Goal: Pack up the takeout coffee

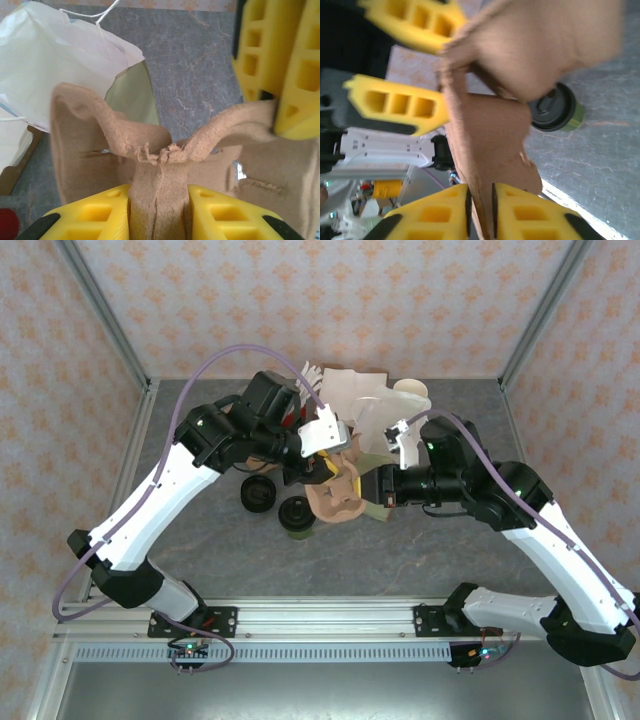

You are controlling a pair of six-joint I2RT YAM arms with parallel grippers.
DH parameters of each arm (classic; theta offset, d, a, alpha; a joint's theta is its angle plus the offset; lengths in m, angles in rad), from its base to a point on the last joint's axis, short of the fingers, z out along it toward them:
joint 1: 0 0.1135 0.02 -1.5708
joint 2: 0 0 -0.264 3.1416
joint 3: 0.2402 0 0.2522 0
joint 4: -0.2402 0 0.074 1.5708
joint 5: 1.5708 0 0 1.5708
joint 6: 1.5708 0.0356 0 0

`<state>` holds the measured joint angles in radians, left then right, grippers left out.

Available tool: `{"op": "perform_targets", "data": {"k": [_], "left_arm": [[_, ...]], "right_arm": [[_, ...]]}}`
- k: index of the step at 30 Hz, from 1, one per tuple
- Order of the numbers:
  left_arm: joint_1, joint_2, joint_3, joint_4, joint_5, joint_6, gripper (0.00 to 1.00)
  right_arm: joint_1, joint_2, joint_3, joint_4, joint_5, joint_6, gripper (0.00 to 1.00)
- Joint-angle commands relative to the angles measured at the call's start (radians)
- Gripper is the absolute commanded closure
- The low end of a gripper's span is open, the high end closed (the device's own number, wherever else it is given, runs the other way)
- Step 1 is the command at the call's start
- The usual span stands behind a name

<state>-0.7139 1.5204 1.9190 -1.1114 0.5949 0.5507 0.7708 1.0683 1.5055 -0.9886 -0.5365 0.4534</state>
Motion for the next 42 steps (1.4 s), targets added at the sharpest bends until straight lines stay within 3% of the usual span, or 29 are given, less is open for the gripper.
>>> {"op": "perform_targets", "data": {"k": [1, 5, 8, 13, 25, 35, 42], "left_arm": [[-0.002, -0.002, 0.046, -0.012, -0.021, -0.022, 0.70], [-0.002, -0.002, 0.058, 0.010, -0.072, -0.063, 0.70], [-0.002, -0.006, 0.062, 0.028, -0.085, -0.088, 0.70], [-0.002, -0.016, 0.067, 0.042, -0.080, -0.117, 0.69], [-0.002, -0.032, 0.070, 0.032, -0.054, -0.154, 0.69], [-0.002, -0.044, 0.084, 0.051, -0.021, -0.182, 0.68], [-0.002, -0.043, 0.084, 0.045, -0.017, -0.187, 0.68]], "right_arm": [[-0.004, -0.047, 0.039, -0.075, 0.212, 0.008, 0.67], [-0.016, -0.095, 0.039, -0.116, 0.487, 0.016, 0.56], [-0.049, -0.082, 0.050, -0.150, 0.680, 0.027, 0.54], [-0.125, 0.010, 0.082, -0.174, 0.823, 0.030, 0.55], [-0.302, 0.195, 0.091, -0.112, 0.745, -0.025, 0.56], [-0.330, 0.230, 0.017, -0.039, 0.630, 0.008, 0.56], [-0.333, 0.251, -0.020, -0.017, 0.624, 0.015, 0.56]]}}
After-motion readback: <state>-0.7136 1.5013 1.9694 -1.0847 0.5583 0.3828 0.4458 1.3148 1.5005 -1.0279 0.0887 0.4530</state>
